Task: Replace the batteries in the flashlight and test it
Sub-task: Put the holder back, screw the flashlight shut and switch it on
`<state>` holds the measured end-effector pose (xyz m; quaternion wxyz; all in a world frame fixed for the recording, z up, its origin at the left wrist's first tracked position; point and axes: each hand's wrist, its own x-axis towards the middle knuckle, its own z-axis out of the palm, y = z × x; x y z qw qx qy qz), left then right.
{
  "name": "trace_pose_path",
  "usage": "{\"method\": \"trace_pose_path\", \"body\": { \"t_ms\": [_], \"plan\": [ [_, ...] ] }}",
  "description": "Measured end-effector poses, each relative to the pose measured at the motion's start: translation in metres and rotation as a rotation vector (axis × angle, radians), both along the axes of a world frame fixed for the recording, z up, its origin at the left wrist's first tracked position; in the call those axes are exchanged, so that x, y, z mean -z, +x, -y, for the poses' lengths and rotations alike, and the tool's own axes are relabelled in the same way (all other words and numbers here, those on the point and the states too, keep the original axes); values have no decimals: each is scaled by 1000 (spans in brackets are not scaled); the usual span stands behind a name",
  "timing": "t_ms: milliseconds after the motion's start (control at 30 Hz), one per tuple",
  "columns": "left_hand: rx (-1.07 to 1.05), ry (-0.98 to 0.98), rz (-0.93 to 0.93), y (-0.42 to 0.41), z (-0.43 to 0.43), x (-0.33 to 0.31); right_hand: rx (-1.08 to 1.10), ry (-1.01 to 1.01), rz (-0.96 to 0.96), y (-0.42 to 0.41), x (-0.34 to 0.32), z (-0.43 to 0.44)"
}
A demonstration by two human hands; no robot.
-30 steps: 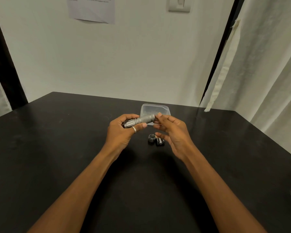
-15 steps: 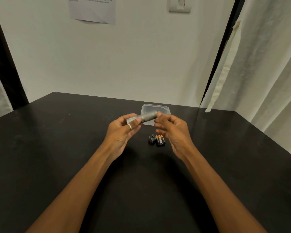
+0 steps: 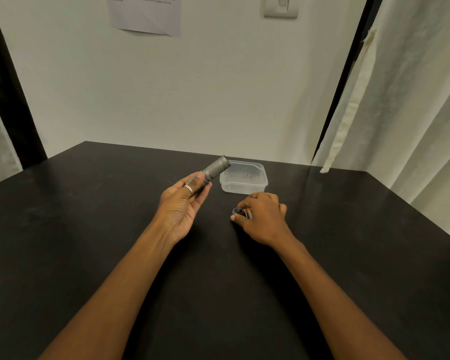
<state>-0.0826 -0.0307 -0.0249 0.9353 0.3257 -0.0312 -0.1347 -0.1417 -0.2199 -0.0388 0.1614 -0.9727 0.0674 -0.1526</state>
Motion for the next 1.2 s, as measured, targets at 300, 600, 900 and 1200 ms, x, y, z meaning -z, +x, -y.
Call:
{"method": "trace_pose_path", "body": {
  "t_ms": [300,600,900,1200],
  "plan": [
    [27,58,19,-3,0,-1,-153,1286,266,-11,-34,1],
    [41,113,17,-5,0,-2,-224,1621,313,-13,-36,4],
    [44,138,8,-7,0,-2,-284,1623,320,-13,-38,5],
    [52,159,19,-6,-1,-1,-296,1600,276,-9,-34,8]
  ]
}}
